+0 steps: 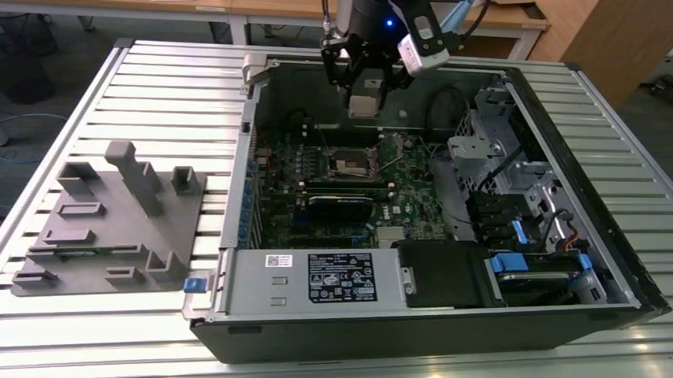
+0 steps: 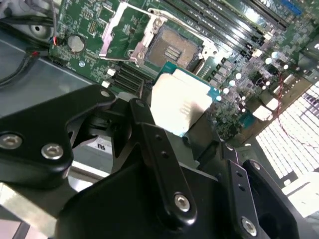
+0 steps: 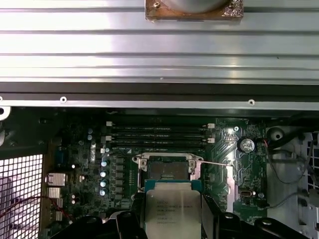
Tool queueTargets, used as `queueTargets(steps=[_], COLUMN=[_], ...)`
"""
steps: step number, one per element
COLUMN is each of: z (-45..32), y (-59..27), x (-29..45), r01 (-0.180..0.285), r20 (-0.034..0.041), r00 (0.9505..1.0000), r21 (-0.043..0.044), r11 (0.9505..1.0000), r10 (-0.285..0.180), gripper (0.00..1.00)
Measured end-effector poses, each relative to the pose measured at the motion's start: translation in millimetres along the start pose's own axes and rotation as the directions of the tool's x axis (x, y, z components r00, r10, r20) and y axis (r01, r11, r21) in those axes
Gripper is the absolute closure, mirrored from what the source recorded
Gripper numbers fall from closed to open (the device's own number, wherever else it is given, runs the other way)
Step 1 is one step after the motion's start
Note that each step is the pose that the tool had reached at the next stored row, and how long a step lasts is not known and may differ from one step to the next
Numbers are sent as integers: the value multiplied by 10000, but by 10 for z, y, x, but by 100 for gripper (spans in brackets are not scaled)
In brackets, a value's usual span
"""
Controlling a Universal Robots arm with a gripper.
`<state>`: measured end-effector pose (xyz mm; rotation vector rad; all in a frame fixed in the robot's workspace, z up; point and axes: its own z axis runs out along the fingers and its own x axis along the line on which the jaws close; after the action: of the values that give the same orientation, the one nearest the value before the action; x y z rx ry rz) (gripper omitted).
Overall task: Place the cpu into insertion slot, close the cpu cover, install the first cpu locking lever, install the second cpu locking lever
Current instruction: 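Place the cpu into insertion slot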
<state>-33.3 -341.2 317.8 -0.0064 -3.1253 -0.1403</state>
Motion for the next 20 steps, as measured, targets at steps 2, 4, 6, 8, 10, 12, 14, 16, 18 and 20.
queueTargets(steps=[2,4,6,8,10,12,14,16,18,20], z=[36,71,84,85,99,129,165,201,231,236], y=[-3,-6,-8,-8,-9,-12,-15,-18,-21,-22], x=[3,4,4,4,9,20,28,35,41,43], r01=[0,2,1,0,-2,0,0,0,0,1], r20=[0,0,-1,-2,2,0,0,0,1,0], r00=[10000,10000,10000,10000,10000,10000,10000,10000,10000,10000], r21=[0,-1,1,3,-3,0,0,-1,-2,-16], r11=[10000,10000,10000,10000,10000,10000,10000,10000,10000,10000], r10=[0,-2,-1,0,2,0,0,0,0,-1], gripper=[46,46,46,46,46,46,46,46,46,46])
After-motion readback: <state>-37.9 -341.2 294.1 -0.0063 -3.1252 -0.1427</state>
